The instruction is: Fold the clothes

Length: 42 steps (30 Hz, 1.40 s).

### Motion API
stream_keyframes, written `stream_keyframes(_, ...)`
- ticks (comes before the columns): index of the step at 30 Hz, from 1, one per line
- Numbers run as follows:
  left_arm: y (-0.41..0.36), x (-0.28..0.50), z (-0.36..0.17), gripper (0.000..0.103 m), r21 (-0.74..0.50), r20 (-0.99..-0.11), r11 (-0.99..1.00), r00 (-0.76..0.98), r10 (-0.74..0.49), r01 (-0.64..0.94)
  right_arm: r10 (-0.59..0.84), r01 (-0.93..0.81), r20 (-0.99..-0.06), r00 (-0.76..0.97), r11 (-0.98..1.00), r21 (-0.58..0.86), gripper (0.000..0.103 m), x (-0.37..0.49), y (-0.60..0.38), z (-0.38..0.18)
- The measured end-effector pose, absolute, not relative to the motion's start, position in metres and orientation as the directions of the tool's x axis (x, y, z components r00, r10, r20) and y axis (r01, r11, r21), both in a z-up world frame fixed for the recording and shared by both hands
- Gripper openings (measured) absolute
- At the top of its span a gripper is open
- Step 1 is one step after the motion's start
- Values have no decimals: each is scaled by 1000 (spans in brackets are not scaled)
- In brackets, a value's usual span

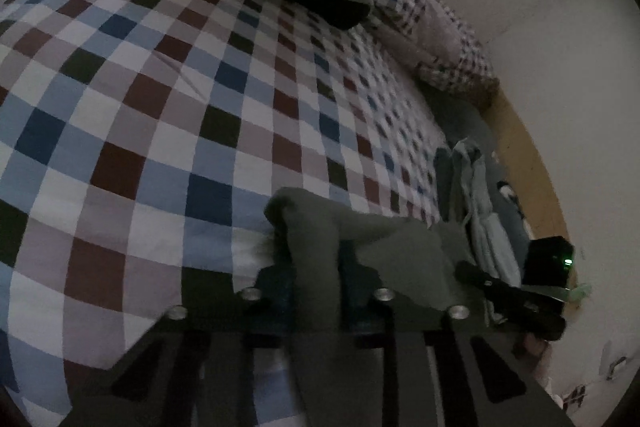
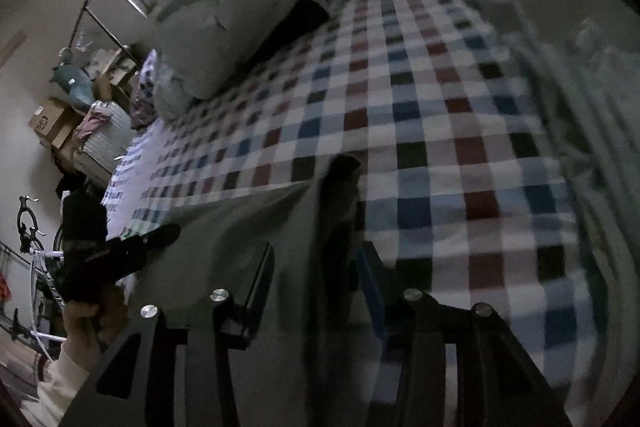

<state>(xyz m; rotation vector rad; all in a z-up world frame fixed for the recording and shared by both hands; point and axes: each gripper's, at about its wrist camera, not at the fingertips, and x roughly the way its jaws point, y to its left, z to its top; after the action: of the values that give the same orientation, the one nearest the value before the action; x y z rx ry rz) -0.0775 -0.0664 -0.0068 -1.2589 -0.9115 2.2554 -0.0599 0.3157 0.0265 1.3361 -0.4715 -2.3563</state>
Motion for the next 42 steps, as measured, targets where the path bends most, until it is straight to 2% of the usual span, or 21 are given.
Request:
stream_keyframes(1,-69,-76,-7,13,-713,-587,-701,-528,613,-20,-492,178,-738,-462,-866,467,42,-66,313,24)
stream_keyframes(2,-71,-73,-6,12,-719,-580,-695,-544,606,-8,-494,196,-740,-457,-867,458,21,-71,310,24)
stream_keyframes(3,-73,-70,-5,11,-720,-573,-694,-563,595,-1,-490,217,-742,-458,-871,441,10,-76,305,26)
stream_keyframes(7,-80,-62,-9,11,-717,-570,-697,-603,559,32,-474,309,-724,-502,-880,362,9,-80,281,47)
stream_keyframes(10,-82,-65,-17,12,-721,-580,-692,-586,566,45,-430,310,-743,-513,-900,307,9,-87,273,45)
stream_keyframes(14,-81,-64,-16,14,-714,-580,-699,-584,568,30,-209,168,-810,-548,-976,138,11,-95,283,31)
stream_keyframes(15,-80,-65,-16,15,-714,-579,-699,-583,570,25,-177,121,-809,-561,-984,131,12,-93,290,33)
stream_keyframes(18,-77,-65,-14,19,-712,-575,-702,-581,576,9,-219,70,-767,-603,-972,223,13,-64,311,51)
stream_keyframes(20,-71,-65,-10,25,-697,-581,-717,-580,571,-9,-263,96,-736,-624,-961,261,15,-32,312,63)
stream_keyframes(22,-63,-64,-4,40,-666,-590,-745,-581,560,-42,-293,123,-719,-631,-952,280,18,4,309,70)
stream_keyframes(25,-47,-62,2,53,-601,-614,-794,-584,531,-91,-325,153,-726,-607,-943,294,18,59,294,63)
stream_keyframes(27,-41,-64,2,54,-576,-625,-811,-584,518,-103,-342,189,-733,-589,-939,286,18,95,276,56)
stream_keyframes(31,-48,-69,-2,54,-628,-601,-773,-576,554,-90,-324,234,-764,-558,-945,229,16,146,250,34)
stream_keyframes(33,-53,-72,-4,54,-667,-581,-740,-567,584,-80,-261,159,-813,-520,-965,209,15,153,257,17)
stream_keyframes(34,-56,-74,-5,54,-689,-567,-721,-562,602,-76,-227,109,-831,-508,-974,200,10,156,266,12)
stream_keyframes(37,-65,-84,-9,54,-757,-525,-649,-525,670,-71,-147,25,-845,-514,-987,156,11,167,283,20)
stream_keyframes(38,-67,-88,-11,54,-775,-513,-628,-510,691,-72,-145,21,-842,-520,-987,157,16,170,287,25)
stream_keyframes(42,-77,-103,-17,54,-830,-483,-555,-436,760,-48,-191,64,-817,-544,-980,187,16,175,297,52)
